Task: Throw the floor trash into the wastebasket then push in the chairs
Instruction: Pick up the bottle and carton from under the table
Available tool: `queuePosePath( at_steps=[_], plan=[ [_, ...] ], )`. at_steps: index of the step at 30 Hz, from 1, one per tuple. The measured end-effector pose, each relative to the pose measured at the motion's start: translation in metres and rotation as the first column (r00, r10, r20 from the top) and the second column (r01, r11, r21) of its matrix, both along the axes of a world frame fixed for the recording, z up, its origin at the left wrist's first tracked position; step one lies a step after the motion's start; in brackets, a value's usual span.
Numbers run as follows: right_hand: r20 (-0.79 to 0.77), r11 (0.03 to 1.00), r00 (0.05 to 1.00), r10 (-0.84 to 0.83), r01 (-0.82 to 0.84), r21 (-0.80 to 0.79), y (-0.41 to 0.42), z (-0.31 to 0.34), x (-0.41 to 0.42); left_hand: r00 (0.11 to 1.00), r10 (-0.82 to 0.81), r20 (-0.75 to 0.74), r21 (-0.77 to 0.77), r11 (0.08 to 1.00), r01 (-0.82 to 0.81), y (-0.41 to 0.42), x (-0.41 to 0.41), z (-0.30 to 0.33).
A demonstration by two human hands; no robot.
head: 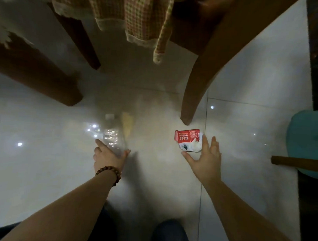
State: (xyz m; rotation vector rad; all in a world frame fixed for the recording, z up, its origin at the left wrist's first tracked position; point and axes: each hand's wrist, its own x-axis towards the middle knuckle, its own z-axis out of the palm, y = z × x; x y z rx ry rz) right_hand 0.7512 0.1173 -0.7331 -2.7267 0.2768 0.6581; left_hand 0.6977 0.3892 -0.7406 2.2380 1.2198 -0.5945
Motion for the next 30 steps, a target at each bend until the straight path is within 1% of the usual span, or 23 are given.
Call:
queuePosePath(
  at_steps=[3, 6, 9, 12, 14, 16, 18, 20, 22, 25, 28, 30],
  plan=[
    [-0.002, 0.998, 0.998, -0.062, 0.062, 0.031, 0.009, -0.028, 0.021, 0.997, 0.036, 0.068, -0.044, 0.998, -0.033, 0.008, 0.012, -0.025],
    [-0.014, 0.997, 0.997, -0.077, 0.077, 0.015, 0.018, -0.05, 0.034, 0.994, -0.019, 0.107, -0.041, 0.999, 0.024, 0.008, 0.021, -0.037],
    [-0.046, 0.998, 0.997, -0.069, 0.069, -0.003, 0.026, -0.066, 0.036, 0.987, -0.072, 0.147, -0.057, 0.995, 0.081, 0.003, 0.029, -0.041],
    [-0.026, 0.998, 1.0, -0.007, 0.005, -0.066, 0.029, -0.078, 0.029, 0.977, -0.098, 0.191, -0.075, 0.991, 0.114, -0.003, 0.036, -0.041],
    [0.017, 0.995, 0.999, 0.033, -0.031, -0.096, 0.028, -0.082, 0.022, 0.969, -0.106, 0.222, -0.093, 0.987, 0.129, -0.006, 0.038, -0.041],
    [0.098, 0.993, 0.992, 0.082, -0.073, -0.09, 0.026, -0.084, 0.015, 0.964, -0.112, 0.242, -0.107, 0.984, 0.141, -0.008, 0.038, -0.041],
    [0.189, 0.99, 0.973, 0.133, -0.121, -0.074, 0.024, -0.085, 0.011, 0.961, -0.116, 0.249, -0.118, 0.982, 0.149, -0.009, 0.038, -0.04],
    [0.246, 0.992, 0.961, 0.126, -0.124, -0.021, 0.021, -0.086, 0.01, 0.96, -0.128, 0.248, -0.118, 0.98, 0.161, -0.012, 0.038, -0.035],
    [0.227, 0.996, 0.972, 0.063, -0.077, 0.052, 0.02, -0.074, 0.011, 0.962, -0.129, 0.242, -0.116, 0.98, 0.161, -0.015, 0.038, -0.022],
    [0.218, 0.988, 0.975, -0.028, -0.007, 0.154, 0.022, -0.029, 0.01, 0.963, -0.122, 0.242, -0.116, 0.981, 0.154, -0.019, 0.036, 0.016],
    [0.22, 0.975, 0.972, -0.084, 0.035, 0.217, 0.025, 0.048, 0.005, 0.963, -0.113, 0.246, -0.129, 0.981, 0.148, -0.019, 0.03, 0.081],
    [0.212, 0.972, 0.974, -0.087, 0.036, 0.233, 0.029, 0.101, 0.002, 0.962, -0.112, 0.25, -0.139, 0.979, 0.15, -0.019, 0.023, 0.126]
  ],
)
